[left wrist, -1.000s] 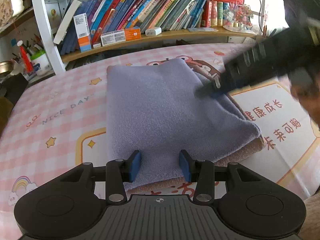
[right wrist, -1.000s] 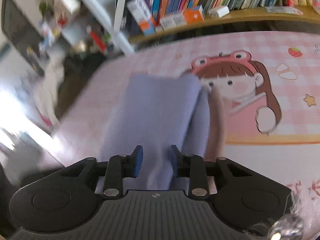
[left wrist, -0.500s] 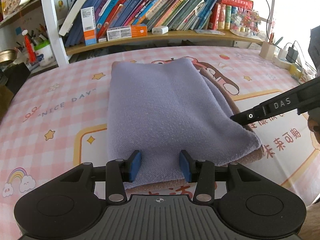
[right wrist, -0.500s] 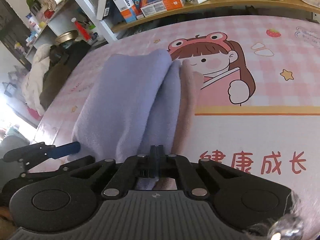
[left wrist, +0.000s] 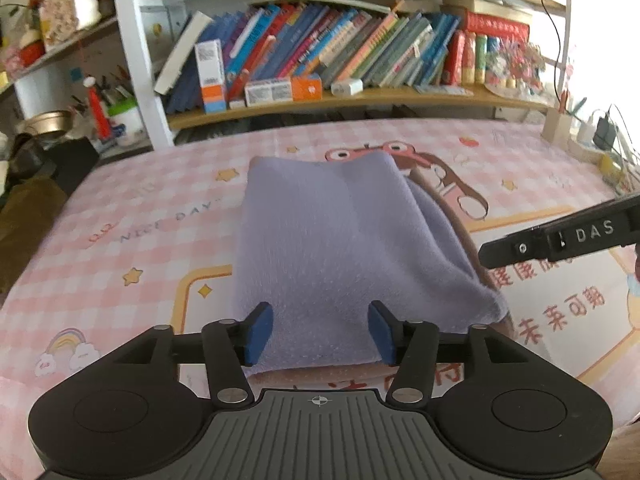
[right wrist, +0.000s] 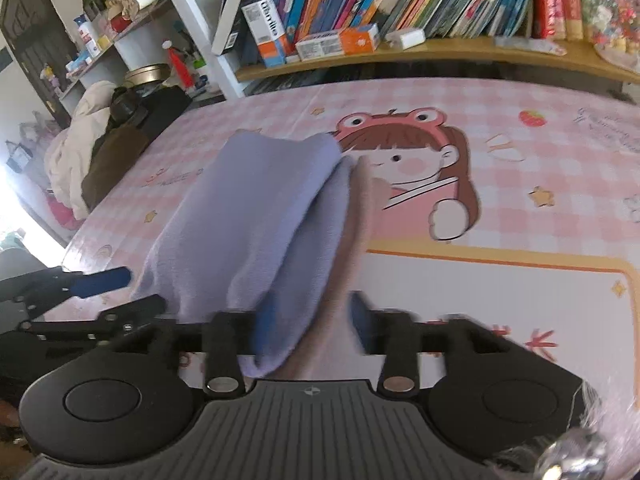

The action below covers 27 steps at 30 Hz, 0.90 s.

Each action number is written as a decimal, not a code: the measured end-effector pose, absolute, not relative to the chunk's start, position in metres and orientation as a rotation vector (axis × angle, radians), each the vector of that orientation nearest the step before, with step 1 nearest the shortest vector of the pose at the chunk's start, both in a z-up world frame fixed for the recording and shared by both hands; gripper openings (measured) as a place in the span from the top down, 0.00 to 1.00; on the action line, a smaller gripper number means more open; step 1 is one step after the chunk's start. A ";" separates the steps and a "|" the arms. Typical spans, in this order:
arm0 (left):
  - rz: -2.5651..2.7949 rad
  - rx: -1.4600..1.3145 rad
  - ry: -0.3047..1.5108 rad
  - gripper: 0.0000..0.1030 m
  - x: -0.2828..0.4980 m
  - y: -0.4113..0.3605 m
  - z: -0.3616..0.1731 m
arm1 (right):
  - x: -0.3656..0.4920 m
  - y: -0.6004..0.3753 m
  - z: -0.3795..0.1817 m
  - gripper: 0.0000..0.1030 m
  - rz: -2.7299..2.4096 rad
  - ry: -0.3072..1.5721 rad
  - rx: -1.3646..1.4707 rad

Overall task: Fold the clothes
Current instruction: 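Lower the folded hem onto the sweater and open both tools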

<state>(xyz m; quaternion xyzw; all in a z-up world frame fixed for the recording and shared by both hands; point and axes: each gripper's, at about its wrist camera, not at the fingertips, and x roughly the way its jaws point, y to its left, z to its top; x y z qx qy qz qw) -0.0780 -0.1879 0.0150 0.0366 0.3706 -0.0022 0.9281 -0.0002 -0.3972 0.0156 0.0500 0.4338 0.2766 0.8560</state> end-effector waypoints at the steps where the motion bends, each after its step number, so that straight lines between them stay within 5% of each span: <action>1: 0.003 0.073 0.756 0.38 -0.080 -0.190 0.017 | 0.000 -0.400 0.016 0.53 0.578 0.917 0.103; 9: 0.035 0.073 0.776 0.15 -0.088 -0.201 0.024 | -0.008 -0.415 0.016 0.27 0.556 0.957 0.103; 27: -0.198 0.124 0.784 0.12 -0.082 -0.166 0.019 | -0.049 -0.387 0.022 0.13 0.294 0.950 0.139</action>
